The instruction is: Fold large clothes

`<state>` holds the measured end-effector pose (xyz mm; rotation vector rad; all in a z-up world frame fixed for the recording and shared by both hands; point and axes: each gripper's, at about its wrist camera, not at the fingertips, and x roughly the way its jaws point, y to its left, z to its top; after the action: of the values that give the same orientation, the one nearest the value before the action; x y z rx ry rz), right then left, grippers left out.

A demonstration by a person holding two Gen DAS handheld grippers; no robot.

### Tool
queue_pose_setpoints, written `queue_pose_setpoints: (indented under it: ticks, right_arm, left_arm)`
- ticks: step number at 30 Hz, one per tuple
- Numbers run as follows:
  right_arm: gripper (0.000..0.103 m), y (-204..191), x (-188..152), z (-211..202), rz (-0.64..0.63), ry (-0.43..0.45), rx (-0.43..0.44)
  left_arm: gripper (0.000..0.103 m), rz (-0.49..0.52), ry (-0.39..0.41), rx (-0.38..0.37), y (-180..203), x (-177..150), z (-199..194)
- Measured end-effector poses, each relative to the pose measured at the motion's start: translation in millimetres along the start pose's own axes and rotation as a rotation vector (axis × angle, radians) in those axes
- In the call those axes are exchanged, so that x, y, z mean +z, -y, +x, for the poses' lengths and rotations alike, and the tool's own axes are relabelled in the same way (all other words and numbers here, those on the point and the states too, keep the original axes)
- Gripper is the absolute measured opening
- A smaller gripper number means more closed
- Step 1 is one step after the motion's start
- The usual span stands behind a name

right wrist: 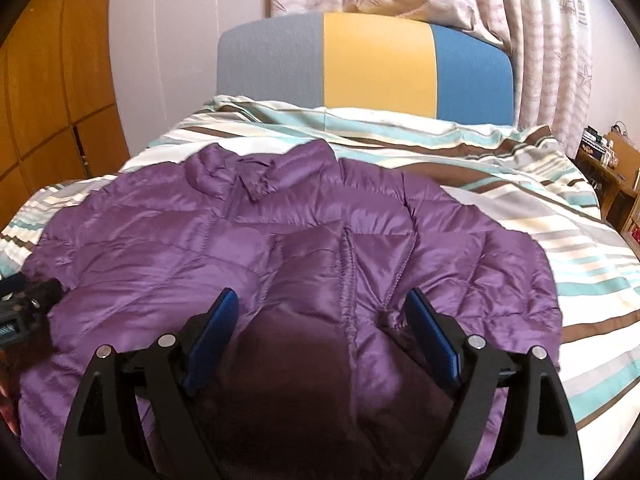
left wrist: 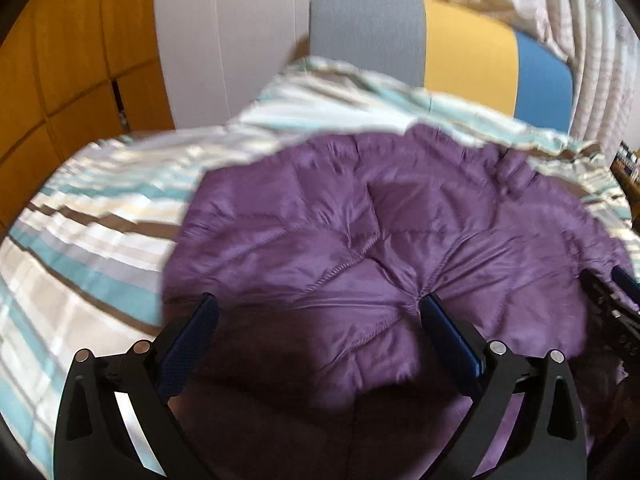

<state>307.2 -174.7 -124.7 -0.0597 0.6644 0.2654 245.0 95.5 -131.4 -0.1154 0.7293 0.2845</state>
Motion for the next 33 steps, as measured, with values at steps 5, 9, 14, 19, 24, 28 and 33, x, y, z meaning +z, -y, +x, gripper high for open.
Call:
queue_pose_setpoints:
  ticks: [5,9,14,19,24,28,33]
  right_arm:
    - [0.085,9.2,-2.5,-32.3,0.041,-0.092,0.071]
    - [0.085,25.0,-15.9,-67.2,0.119,-0.133,0.128]
    - [0.086,51.2,-42.1,-102.2,0.179,-0.182,0.156]
    - [0.085,83.2,-75.0,-136.7,0.229,-0.202,0.127]
    - [0.085,114.4,-109.1,-165.0,0.264,-0.234,0.095]
    - [0.085,128.0,-130.9,-182.4,0.273,-0.262,0.1]
    - [0.08,136.5,-154.9,-198.3,0.29,-0.301,0.125]
  left_arm:
    - [0.1,0.016,0.058,-0.009,-8.5,-12.4,-40.4]
    - [0.1,0.021,0.035,-0.029,-15.9,-35.2,-55.1]
    - [0.1,-0.016,-0.011,-0.065,-29.1,-69.5,-69.8]
    - [0.1,-0.016,-0.038,-0.082,-42.0,-96.8,-86.1]
    - [0.1,-0.023,-0.08,-0.102,-55.7,-122.8,-99.4]
    - [0.1,-0.053,-0.099,-0.133,-66.3,-135.8,-109.3]
    - [0.1,-0.092,-0.114,-0.16,-80.7,-149.0,-121.5]
